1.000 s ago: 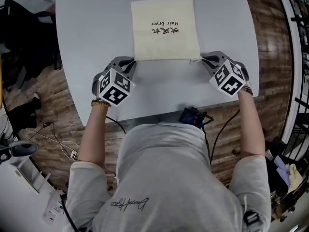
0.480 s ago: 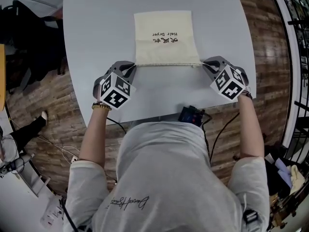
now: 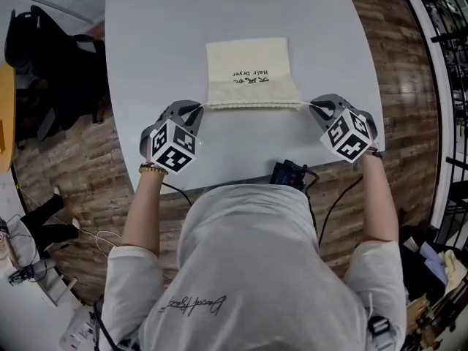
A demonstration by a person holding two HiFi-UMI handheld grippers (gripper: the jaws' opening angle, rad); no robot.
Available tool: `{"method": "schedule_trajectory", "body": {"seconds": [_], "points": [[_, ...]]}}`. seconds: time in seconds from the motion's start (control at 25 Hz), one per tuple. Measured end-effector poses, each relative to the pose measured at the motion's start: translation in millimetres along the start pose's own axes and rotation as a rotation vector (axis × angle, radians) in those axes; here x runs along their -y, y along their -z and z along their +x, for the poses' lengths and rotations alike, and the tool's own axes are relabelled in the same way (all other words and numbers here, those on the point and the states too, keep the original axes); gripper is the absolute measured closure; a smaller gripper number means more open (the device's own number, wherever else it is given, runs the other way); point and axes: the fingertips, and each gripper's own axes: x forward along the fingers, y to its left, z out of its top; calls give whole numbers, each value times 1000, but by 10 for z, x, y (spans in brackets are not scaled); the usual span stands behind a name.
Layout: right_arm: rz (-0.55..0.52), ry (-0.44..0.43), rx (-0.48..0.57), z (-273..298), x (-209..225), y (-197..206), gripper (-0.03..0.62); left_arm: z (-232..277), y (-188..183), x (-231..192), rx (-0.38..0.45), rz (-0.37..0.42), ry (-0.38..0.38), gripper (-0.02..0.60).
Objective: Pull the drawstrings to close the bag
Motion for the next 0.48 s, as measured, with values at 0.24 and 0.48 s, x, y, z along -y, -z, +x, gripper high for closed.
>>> {"method": "schedule_trajectory", "body": {"seconds": [0.24,0.48], "points": [[5,30,-1,-132,1,50,562,-109,72,-8,0,-14,-8,568],[11,45,0,-203,8,114,562,-189,71,-28,4,-12,-34,568]]}}
